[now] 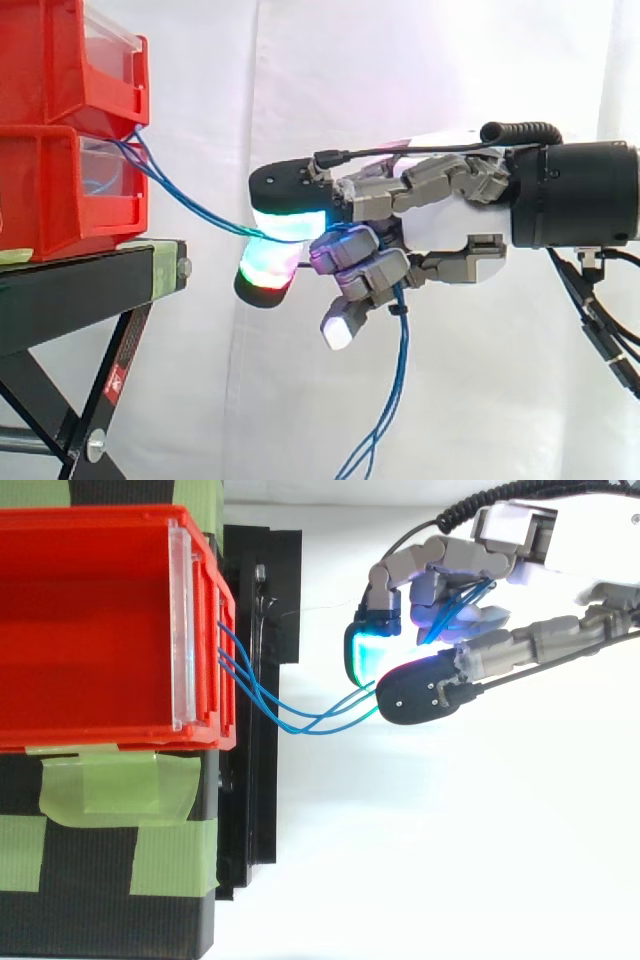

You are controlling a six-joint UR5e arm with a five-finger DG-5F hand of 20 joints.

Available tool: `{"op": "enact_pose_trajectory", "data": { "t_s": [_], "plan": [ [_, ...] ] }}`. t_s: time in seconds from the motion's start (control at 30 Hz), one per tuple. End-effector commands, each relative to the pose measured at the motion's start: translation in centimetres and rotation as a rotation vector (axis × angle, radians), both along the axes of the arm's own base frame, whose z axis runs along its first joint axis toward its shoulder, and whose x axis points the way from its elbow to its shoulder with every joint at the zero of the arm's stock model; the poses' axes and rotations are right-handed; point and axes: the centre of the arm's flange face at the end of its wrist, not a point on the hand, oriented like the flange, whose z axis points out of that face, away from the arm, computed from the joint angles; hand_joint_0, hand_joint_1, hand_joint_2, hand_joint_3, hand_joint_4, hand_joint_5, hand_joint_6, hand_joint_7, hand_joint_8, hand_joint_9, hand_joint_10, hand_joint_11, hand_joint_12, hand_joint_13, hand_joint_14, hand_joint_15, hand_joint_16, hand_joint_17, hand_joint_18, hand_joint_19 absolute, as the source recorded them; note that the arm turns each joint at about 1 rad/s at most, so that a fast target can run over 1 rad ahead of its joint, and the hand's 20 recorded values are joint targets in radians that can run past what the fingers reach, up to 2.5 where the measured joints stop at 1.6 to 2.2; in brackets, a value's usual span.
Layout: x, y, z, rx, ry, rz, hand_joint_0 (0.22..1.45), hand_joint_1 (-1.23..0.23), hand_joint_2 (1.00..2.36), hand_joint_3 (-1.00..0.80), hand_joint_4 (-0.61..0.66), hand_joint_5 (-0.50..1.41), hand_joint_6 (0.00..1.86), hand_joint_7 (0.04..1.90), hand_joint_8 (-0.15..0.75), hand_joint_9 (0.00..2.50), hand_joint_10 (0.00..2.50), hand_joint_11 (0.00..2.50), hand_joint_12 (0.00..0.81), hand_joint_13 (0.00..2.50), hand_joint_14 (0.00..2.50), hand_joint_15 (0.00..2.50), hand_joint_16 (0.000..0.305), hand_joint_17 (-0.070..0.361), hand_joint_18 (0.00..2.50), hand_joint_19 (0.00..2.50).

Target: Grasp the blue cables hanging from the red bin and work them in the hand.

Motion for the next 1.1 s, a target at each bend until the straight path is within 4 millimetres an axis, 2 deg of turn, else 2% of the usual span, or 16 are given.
{"op": "enact_pose_trajectory", "data": {
  "t_s": [0.0,0.27,0.4,0.47,0.53,0.57,0.6,0.63,0.73,0.77,0.83,0.9,0.97,1.07],
  "plan": [
    [-0.03,-0.34,0.09,0.001,-0.005,-0.001,1.17,-0.80,1.02,0.15,-0.12,-0.27,0.73,1.15,0.392,0.00,2.50,2.50,0.480,0.34,2.50,2.12,0.046,0.103,0.63,0.72],
    [-0.07,-0.80,0.13,-0.001,-0.010,-0.002,1.25,-0.79,1.01,0.29,-0.20,-0.25,0.75,1.13,0.371,0.00,2.50,2.50,0.457,0.26,2.50,2.06,0.044,0.100,0.42,0.60],
    [0.00,-0.95,0.13,0.000,-0.017,-0.002,1.23,-0.79,1.01,0.23,-0.18,-0.23,0.69,1.13,0.371,0.00,2.50,2.50,0.455,0.24,2.50,2.06,0.044,0.100,0.43,0.62],
    [0.04,-0.93,0.29,0.000,-0.020,-0.001,1.20,-0.79,1.01,0.07,-0.16,-0.22,0.64,1.15,0.379,0.00,2.50,2.50,0.458,0.24,2.50,2.06,0.043,0.097,0.47,0.66],
    [0.00,-0.93,0.13,0.000,-0.017,-0.001,1.21,-0.79,1.01,-0.01,-0.15,-0.22,0.63,1.15,0.375,0.00,2.50,2.50,0.460,0.24,2.50,2.06,0.043,0.098,0.48,0.67],
    [0.00,-0.93,0.13,0.000,-0.017,-0.001,1.21,-0.80,1.02,-0.20,-0.14,-0.22,0.59,1.15,0.375,0.00,2.50,2.50,0.461,0.23,2.50,2.05,0.044,0.099,0.48,0.67],
    [0.05,-0.93,0.20,0.000,-0.019,-0.001,1.21,-0.80,1.02,-0.26,-0.14,-0.22,0.59,1.15,0.374,0.00,2.50,2.50,0.460,0.24,2.50,2.05,0.043,0.097,0.48,0.68],
    [-0.01,-0.93,0.22,0.000,-0.019,-0.001,1.21,-0.79,1.02,-0.41,-0.13,-0.21,0.56,1.16,0.378,0.00,2.50,2.50,0.460,0.24,2.50,2.06,0.043,0.096,0.50,0.71],
    [-0.01,-0.93,0.22,0.000,-0.019,-0.001,1.22,-0.78,1.02,-0.57,-0.12,-0.21,0.55,1.16,0.377,0.00,2.50,2.50,0.460,0.24,2.50,2.03,0.042,0.095,0.52,0.72],
    [0.04,-0.93,0.29,0.000,-0.020,-0.001,1.22,-0.78,1.02,-0.58,-0.12,-0.21,0.55,1.16,0.375,0.00,2.50,2.50,0.457,0.24,2.50,2.01,0.042,0.095,0.52,0.73],
    [0.00,-0.93,0.13,0.000,-0.017,-0.001,1.25,-0.77,1.02,-0.44,-0.13,-0.20,0.55,1.16,0.372,0.00,2.50,2.50,0.449,0.23,2.50,1.99,0.042,0.094,0.43,0.65],
    [0.05,-0.93,0.20,0.000,-0.019,-0.001,1.27,-0.76,1.02,-0.21,-0.13,-0.18,0.57,1.14,0.371,0.00,2.50,2.50,0.448,0.23,2.50,1.98,0.042,0.095,0.37,0.60],
    [0.04,-0.93,0.29,0.000,-0.020,-0.001,1.27,-0.75,1.02,-0.16,-0.12,-0.17,0.57,1.15,0.375,0.00,2.50,2.50,0.452,0.24,2.50,1.99,0.043,0.097,0.35,0.57],
    [-0.01,-0.93,0.22,0.000,-0.019,-0.001,1.26,-0.74,1.02,-0.29,-0.12,-0.16,0.58,1.14,0.378,0.00,2.50,2.50,0.457,0.26,2.50,2.00,0.042,0.095,0.41,0.59]
  ]
}}
